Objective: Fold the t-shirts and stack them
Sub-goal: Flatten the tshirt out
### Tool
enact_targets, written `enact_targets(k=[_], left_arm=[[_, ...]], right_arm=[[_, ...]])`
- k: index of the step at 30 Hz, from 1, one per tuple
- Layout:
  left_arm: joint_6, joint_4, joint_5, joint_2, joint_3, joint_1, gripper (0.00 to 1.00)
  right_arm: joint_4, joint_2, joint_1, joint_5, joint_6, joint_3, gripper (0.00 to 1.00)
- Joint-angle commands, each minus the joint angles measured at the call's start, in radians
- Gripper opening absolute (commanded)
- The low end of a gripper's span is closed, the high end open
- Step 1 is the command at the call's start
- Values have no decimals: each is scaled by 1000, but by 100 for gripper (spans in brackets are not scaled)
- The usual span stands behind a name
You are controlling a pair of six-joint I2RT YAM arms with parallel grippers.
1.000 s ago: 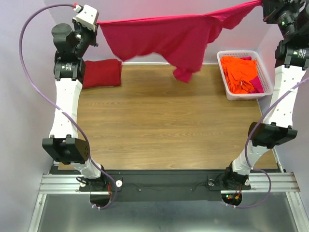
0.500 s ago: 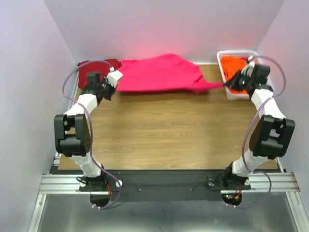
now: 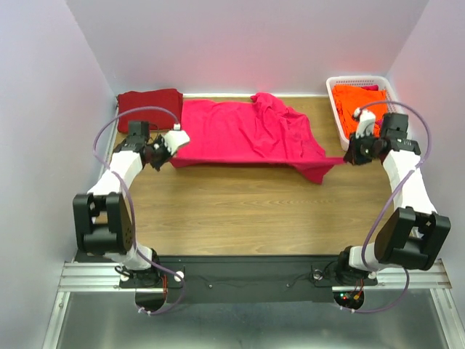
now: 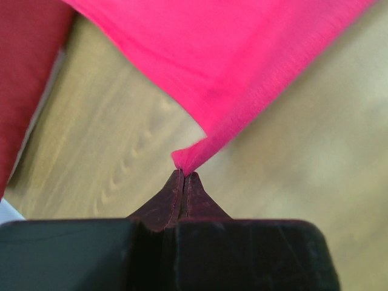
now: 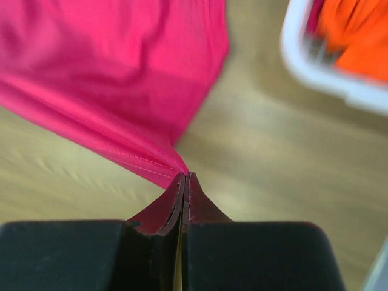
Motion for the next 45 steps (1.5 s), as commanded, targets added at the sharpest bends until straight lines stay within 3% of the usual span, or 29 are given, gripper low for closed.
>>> enact_targets(k=[1, 7, 9, 10, 11, 12, 13, 14, 15, 18, 21, 25, 30, 38, 45], left_arm=[[253, -280, -30, -148, -103, 9, 0], [432, -387, -115, -268, -304, 4, 2], [475, -424, -151, -301, -366, 3, 9], [500, -448, -168, -315, -383, 4, 23], [509, -462, -185, -329, -397, 4, 30], [508, -473, -187, -341, -392, 1, 38], [502, -497, -182, -364, -380, 4, 61], [492, -505, -150, -370, -362, 4, 69], [482, -519, -123, -363, -307, 4, 75], [391, -505, -8, -285, -161, 6, 75], [241, -438, 98, -159, -30, 4, 71], [88, -325, 124, -16, 69, 6, 60], [-9, -242, 115, 138, 128, 4, 56], [49, -202, -41, 153, -15, 4, 45], [158, -315, -115, -40, -268, 4, 40]], right_arm=[[-330, -25, -1, 107, -365, -74, 1], [-549, -77, 51, 115, -625, -211, 1], [-631, -93, 111, 89, -680, -208, 21], [-689, -106, 126, 83, -711, -199, 35], [-705, -114, 130, 70, -721, -161, 62], [-705, -117, 128, 73, -709, -138, 69], [-700, -106, 128, 73, -706, -110, 88], [-693, -91, 128, 58, -699, -71, 92], [-664, -62, 128, 43, -658, 0, 93], [-599, 93, 133, -54, -505, 150, 90], [-469, 235, 185, -127, -328, 255, 69], [-250, 305, 321, -70, -134, 240, 62], [-139, 407, 422, 38, -48, 202, 58], [-103, 454, 429, 217, -97, 57, 55], [-151, 351, 429, 362, -232, -137, 54]])
